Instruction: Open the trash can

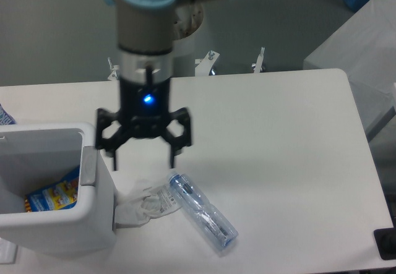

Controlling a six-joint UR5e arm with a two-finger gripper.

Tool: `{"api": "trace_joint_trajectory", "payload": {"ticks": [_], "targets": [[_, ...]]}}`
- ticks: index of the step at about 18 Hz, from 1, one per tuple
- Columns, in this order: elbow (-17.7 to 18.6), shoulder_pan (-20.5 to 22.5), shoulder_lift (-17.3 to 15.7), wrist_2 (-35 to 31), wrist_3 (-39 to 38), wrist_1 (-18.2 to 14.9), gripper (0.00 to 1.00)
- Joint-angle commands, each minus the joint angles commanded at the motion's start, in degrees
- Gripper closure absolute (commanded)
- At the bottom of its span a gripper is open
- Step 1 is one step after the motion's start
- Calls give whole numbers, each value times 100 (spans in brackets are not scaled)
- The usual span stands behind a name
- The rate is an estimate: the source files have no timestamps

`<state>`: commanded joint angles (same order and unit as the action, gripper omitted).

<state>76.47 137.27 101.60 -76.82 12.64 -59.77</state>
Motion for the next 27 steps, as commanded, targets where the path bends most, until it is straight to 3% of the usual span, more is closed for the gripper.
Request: {"api": "trace_joint_trajectory", "payload": {"ticks": [4,10,14,27], "targets": [[-149,641,0,0,449,-9,0],[-132,1293,44,-52,2030,-62,0],[-44,1346,79,-1009,3199,-88,0],[-53,1329,114,-1037,3316,-132,0]]}}
